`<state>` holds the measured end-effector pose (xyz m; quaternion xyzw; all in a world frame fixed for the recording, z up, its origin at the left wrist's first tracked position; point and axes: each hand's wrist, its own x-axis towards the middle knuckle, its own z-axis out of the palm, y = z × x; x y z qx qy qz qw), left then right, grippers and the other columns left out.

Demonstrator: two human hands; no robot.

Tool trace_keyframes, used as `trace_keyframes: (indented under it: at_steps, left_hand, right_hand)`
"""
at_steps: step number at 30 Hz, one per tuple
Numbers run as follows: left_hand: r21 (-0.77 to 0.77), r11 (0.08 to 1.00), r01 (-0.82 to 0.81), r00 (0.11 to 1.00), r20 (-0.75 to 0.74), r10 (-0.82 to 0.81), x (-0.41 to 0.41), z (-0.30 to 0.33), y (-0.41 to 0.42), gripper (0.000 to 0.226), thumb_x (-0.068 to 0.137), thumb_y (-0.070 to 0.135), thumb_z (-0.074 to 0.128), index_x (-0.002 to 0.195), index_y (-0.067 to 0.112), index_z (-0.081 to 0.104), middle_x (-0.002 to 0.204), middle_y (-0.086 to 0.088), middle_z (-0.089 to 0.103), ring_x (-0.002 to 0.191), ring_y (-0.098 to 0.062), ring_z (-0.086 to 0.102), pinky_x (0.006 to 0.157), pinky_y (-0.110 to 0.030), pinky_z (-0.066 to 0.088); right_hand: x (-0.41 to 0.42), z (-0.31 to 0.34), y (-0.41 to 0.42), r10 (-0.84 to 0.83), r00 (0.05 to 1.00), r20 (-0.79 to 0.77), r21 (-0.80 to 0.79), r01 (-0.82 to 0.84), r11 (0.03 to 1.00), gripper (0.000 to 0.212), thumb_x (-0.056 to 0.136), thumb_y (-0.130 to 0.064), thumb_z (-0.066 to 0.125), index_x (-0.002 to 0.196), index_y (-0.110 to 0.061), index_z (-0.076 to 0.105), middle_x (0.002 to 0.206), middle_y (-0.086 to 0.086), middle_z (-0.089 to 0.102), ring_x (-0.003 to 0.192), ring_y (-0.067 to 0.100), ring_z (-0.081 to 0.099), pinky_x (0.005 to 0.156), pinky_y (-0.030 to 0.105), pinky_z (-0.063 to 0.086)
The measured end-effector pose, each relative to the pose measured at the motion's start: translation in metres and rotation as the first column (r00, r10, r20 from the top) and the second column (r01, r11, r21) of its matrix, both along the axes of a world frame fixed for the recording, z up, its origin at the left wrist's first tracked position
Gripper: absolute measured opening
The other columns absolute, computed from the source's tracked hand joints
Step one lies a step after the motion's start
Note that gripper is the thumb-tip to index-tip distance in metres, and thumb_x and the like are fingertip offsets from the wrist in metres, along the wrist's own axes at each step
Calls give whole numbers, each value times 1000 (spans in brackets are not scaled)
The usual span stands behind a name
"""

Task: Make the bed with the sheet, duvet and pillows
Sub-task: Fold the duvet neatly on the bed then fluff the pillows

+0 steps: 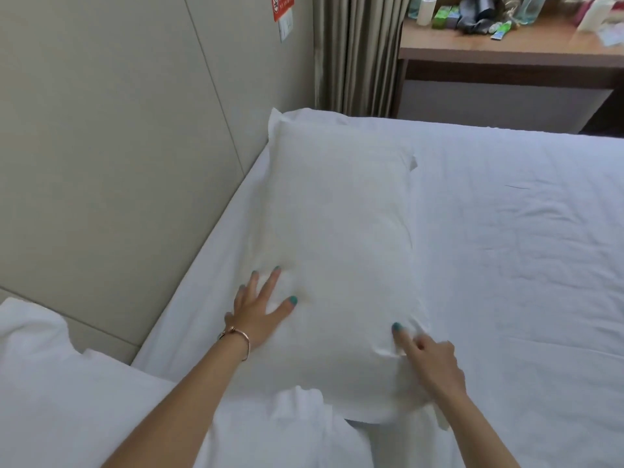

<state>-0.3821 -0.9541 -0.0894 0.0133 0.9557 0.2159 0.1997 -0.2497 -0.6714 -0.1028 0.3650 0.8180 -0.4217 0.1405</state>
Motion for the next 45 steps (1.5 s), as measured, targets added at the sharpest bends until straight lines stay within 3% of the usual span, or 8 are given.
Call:
trace_keyframes:
  at_steps: [3,10,13,18,25,35,41,45]
  left_hand:
    - [236,932,-274,960,119,253,-29,-9,2,104,52,96,45,143,60,9,159,5,16,144,-24,22,116,-47,22]
    - [495,769,-405,911,290,294,-77,-26,11,154,29,74,80,149,39,-9,153,5,27,135,-19,37,114,-34,28]
    - [548,787,-285,958,135,252,-67,-19,31,140,32,66,86,148,38,12,140,8,45,121,-16,50,107,-33,40]
    - [644,762,-64,960,-169,224,-59,79,50,95,41,62,88,126,42,51,116,22,63,109,-7,61,95,-39,51]
    - [729,684,26,873,-350,339,44,229,13,91,42,57,88,124,40,54,116,25,64,109,0,60,96,-36,50]
    - [712,688,141,600,-614,513,275,398,-124,73,33,53,82,101,56,57,101,37,63,94,16,59,78,-11,46]
    - [672,737,68,565,-635,527,437,428,-229,79,34,50,85,105,54,51,106,37,56,95,26,51,82,-11,40]
    - [677,730,-95,607,-542,581,503,408,-294,80,32,51,84,104,50,48,108,27,57,99,3,57,83,-19,41]
  right_hand:
    - [-53,6,-8,-84,979,-188,-13,83,996,60,66,-74,66,103,-34,43,127,3,33,113,32,52,100,45,41]
    - [-144,-10,9,-184,968,-172,-382,107,918,137,55,-58,86,143,-51,-19,153,3,31,134,28,41,110,45,34]
    - [-128,-11,14,-239,939,-247,-370,137,919,113,61,-39,90,148,-37,18,145,0,44,119,22,51,97,38,41]
    - [-91,77,25,-330,833,-445,-406,140,903,48,67,-18,88,108,-24,64,104,-4,71,91,15,67,75,30,50]
    - [-6,226,-10,-290,703,-649,-361,51,931,36,69,-6,85,92,-25,65,79,-12,72,68,-3,66,64,26,48]
    - [153,367,-135,-107,501,-859,-267,-260,928,50,63,-28,88,105,-35,62,96,-23,69,87,-2,66,72,21,52]
    - [293,386,-237,-60,454,-889,-252,-377,891,58,71,-24,86,121,-31,58,106,-20,67,94,-6,63,78,15,53]
    - [355,360,-297,-14,520,-854,-268,-416,869,60,72,-29,84,124,-31,54,109,-19,65,97,-5,61,79,16,50]
